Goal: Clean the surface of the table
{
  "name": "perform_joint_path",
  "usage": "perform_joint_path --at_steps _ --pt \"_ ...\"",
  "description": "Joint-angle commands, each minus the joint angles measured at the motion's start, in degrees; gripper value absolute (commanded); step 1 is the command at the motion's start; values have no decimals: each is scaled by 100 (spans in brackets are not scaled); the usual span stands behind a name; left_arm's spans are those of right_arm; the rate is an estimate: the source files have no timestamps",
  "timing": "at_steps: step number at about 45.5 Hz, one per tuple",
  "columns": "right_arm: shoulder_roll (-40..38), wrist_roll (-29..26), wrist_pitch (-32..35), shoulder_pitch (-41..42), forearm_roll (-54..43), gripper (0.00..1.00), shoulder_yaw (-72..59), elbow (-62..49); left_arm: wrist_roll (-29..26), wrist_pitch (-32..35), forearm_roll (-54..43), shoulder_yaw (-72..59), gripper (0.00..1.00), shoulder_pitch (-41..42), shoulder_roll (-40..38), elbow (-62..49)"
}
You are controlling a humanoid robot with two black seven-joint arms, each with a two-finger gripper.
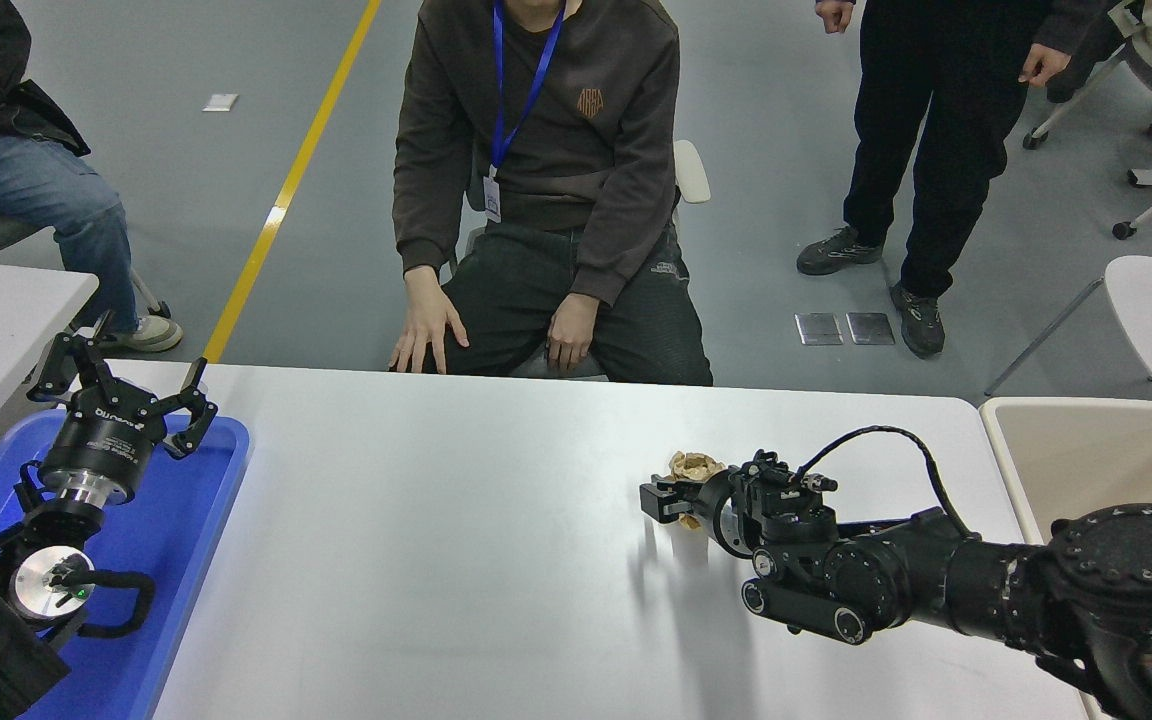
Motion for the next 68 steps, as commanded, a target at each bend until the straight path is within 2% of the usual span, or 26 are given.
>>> perform_joint_path --at_steps 1,14,20,21,22,27,29,32,33,42,56,68 --pt "27 11 -166 -93 1 99 -31 -259 0 0 0 0 100 0 0 0" --pt "27 38 -289 -119 1 97 -180 -400 0 0 0 0 100 0 0 0" --pt "27 134 -280 -146 1 82 -180 -382 0 0 0 0 100 0 0 0" --pt "27 152 -271 -154 10 77 -180 -382 -9 0 0 0 100 0 0 0" --pt "27 187 -245 -154 10 69 -189 -374 0 0 0 0 100 0 0 0" --pt "27 284 -210 -163 10 49 -198 -365 0 0 0 0 100 0 0 0" --pt "27 301 -192 -172 10 33 -198 -365 0 0 0 0 100 0 0 0" --pt "27 319 -166 -172 37 4 -189 -374 0 0 0 0 100 0 0 0" --pt "27 328 -149 -181 37 0 -180 -374 0 0 0 0 100 0 0 0" --pt "27 565 -78 -128 335 0 -171 -330 0 0 0 0 100 0 0 0" --pt "27 583 -113 83 362 0 -40 -84 0 0 0 0 100 0 0 0" --pt "-737 829 -122 162 362 0 399 803 0 0 0 0 100 0 0 0"
